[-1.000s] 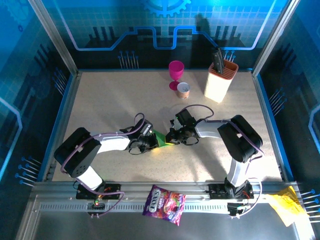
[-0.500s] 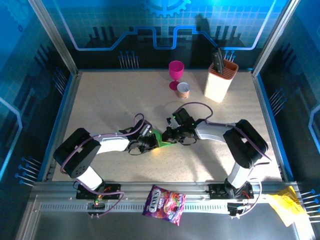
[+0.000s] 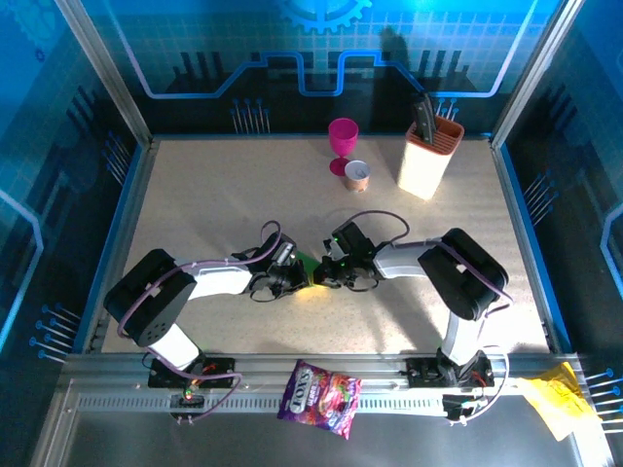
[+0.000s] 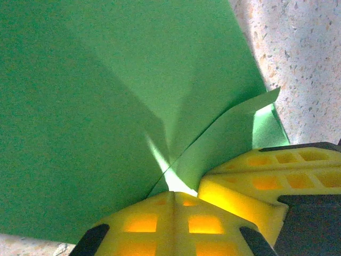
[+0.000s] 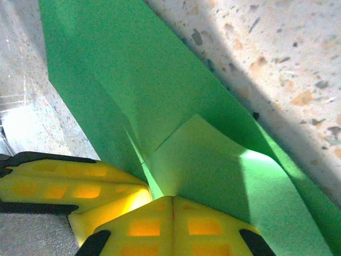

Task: Fold a paper plane with a square sheet of paper (pick it up from the middle)
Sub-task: Third fold the triangle at the center of the table.

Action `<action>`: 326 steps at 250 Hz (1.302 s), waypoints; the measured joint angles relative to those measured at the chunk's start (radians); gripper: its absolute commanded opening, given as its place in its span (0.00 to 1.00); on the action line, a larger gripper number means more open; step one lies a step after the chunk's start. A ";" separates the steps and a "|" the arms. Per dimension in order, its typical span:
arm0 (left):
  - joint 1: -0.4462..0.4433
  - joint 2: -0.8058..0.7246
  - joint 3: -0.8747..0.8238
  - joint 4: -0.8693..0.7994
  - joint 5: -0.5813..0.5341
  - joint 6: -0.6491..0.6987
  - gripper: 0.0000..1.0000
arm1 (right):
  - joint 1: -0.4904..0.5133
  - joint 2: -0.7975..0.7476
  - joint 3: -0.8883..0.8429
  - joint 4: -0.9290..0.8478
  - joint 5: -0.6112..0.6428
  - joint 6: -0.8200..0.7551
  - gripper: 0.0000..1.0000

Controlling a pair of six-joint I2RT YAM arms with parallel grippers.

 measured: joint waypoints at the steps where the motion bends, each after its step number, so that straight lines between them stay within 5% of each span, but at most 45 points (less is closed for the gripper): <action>1: 0.000 0.000 0.000 0.000 0.000 0.000 0.00 | 0.000 0.000 -0.002 0.002 -0.001 0.000 0.00; 256: -0.003 0.002 0.000 0.001 -0.004 -0.003 0.00 | -0.245 -0.110 -0.167 0.011 -0.101 -0.081 0.00; 326: -0.003 0.002 0.001 -0.003 -0.005 -0.001 0.00 | -0.319 -0.252 -0.211 -0.138 -0.005 -0.090 0.00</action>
